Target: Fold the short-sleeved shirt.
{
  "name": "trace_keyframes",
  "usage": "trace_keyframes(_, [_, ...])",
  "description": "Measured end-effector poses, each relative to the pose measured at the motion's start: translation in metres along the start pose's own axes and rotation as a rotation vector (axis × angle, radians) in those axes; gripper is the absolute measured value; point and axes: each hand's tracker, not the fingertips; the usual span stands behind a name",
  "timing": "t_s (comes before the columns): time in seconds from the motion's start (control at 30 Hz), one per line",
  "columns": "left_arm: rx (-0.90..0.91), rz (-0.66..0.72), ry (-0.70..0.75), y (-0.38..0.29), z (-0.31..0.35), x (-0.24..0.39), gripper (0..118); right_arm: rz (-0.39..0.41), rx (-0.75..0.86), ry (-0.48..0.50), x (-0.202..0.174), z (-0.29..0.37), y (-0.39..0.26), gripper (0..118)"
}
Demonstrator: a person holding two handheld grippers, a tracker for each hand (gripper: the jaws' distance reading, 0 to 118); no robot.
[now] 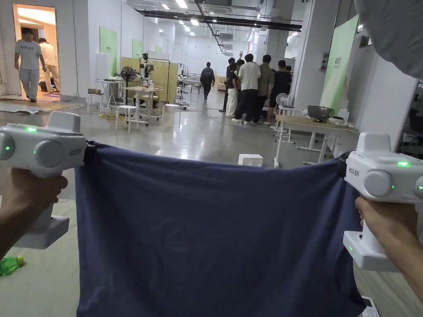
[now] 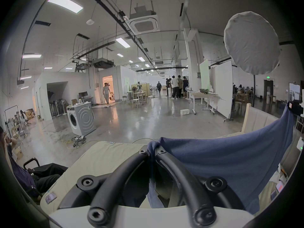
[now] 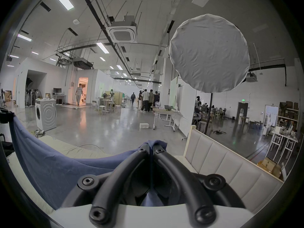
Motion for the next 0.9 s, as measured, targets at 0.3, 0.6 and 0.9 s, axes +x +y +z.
trace_keyframes(0.3, [0.001,0.02,0.019,0.043,-0.068,0.014,5,0.02,0.052,-0.03,-0.012,-0.052,0.044,3])
trace_keyframes(0.6, [0.075,-0.039,0.04,0.078,-0.103,0.026,5,0.052,0.091,-0.053,-0.01,-0.112,0.064,3])
trace_keyframes(0.9, [0.076,-0.068,0.029,0.078,-0.1,0.026,5,0.078,0.099,-0.048,-0.021,-0.104,0.043,3])
